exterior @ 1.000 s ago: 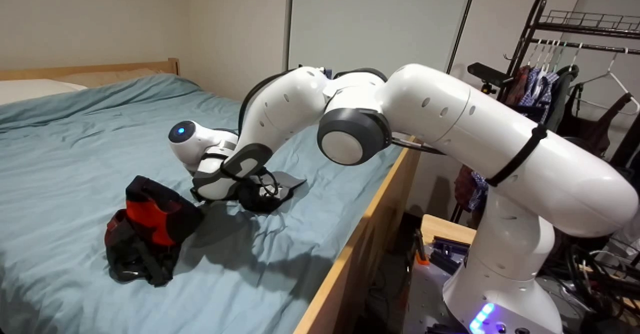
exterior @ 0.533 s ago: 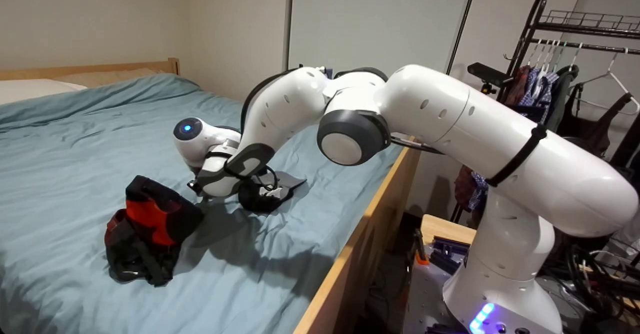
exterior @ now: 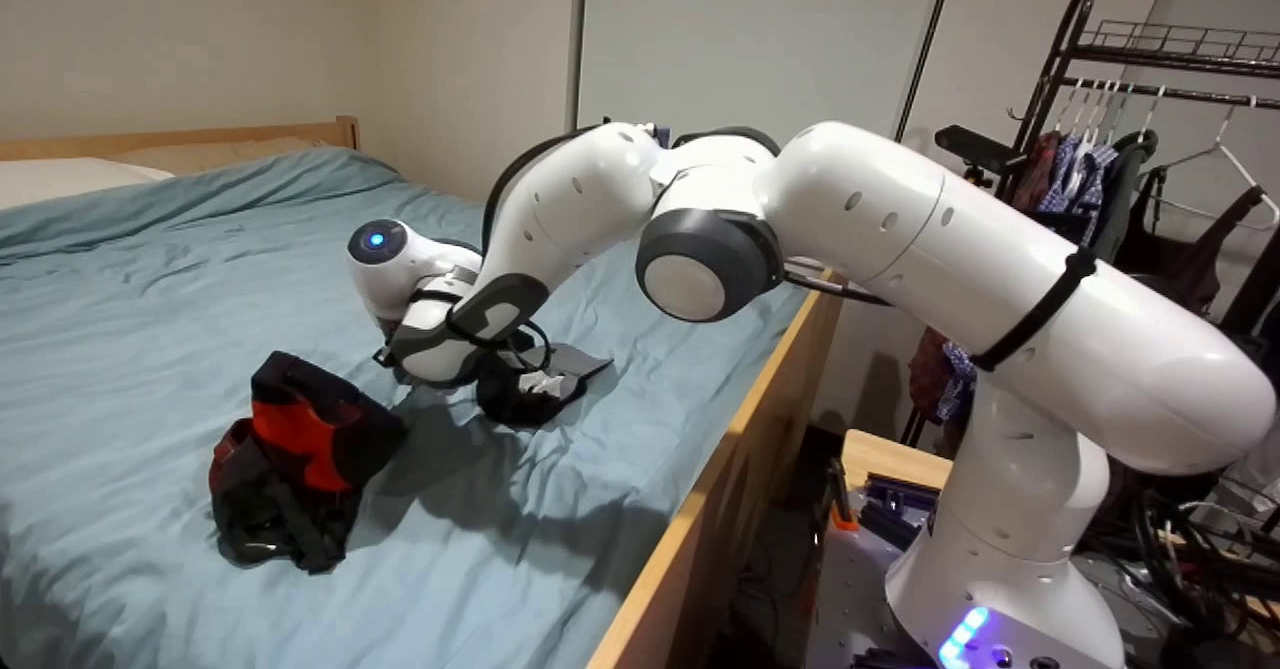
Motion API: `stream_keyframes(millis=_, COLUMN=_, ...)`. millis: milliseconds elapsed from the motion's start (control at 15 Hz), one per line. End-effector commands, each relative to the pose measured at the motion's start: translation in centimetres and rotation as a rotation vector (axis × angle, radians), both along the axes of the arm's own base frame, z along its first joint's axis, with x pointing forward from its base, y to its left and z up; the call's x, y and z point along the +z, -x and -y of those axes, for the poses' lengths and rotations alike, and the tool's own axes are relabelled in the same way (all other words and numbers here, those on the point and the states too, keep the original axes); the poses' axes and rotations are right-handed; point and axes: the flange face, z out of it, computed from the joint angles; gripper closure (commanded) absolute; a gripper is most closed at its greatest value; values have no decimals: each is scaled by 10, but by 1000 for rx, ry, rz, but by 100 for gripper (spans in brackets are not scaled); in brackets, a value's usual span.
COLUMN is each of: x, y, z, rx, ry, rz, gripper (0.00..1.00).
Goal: Put the black cap on the other black cap
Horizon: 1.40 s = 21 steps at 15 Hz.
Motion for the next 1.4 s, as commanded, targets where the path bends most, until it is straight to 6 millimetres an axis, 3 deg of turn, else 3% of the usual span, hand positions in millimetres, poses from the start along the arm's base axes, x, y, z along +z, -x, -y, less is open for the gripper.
stream_keyframes(millis=0, x=44, y=-5, z=7, rx=14, ry=-63, rz=18, gripper=96)
stream_keyframes(millis=333, x=104, y=-10, z=12, rx=43, ry=-205, rz=34, gripper=95)
stream_keyframes(millis=533, x=155, y=-1, z=10, rx=98, ry=-331, rz=-9, gripper=95)
stream_keyframes(millis=800, x=232, y=26, z=22, rx=108, ry=-485, rz=-106, gripper=95)
stream_keyframes(millis=1000, x=281, y=59, z=41, rx=38, ry=-557, rz=-191, gripper=95)
stream_keyframes(millis=1200, x=303, y=88, z=70, rx=-50, ry=-607, rz=-298, gripper=95)
stream_keyframes(millis=1333, x=294, y=102, z=88, rx=-93, ry=-663, rz=-393, gripper=95)
